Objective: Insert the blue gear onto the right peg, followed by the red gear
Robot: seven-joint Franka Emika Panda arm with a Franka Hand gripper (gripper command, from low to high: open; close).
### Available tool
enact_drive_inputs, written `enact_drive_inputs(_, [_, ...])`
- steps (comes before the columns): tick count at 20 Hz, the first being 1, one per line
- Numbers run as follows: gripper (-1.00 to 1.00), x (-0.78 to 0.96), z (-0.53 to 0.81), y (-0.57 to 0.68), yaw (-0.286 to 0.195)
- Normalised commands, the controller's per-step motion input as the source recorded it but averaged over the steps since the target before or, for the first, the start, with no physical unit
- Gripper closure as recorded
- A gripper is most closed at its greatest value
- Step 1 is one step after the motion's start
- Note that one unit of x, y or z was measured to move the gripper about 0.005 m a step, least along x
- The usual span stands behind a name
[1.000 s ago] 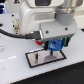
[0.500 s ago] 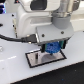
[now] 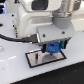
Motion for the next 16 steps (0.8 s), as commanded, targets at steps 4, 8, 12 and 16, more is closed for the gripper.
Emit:
enact_drive_inputs(4, [1.0, 0.2, 0.22, -0.08, 0.0])
enact_drive_inputs(8, [1.0, 0.07, 0.03, -0.17, 0.0])
enact_drive_inputs(12, [1.0, 0.07, -0.01, -0.17, 0.0])
enact_drive_inputs(16, [1.0, 0.15, 0.08, -0.1, 0.0])
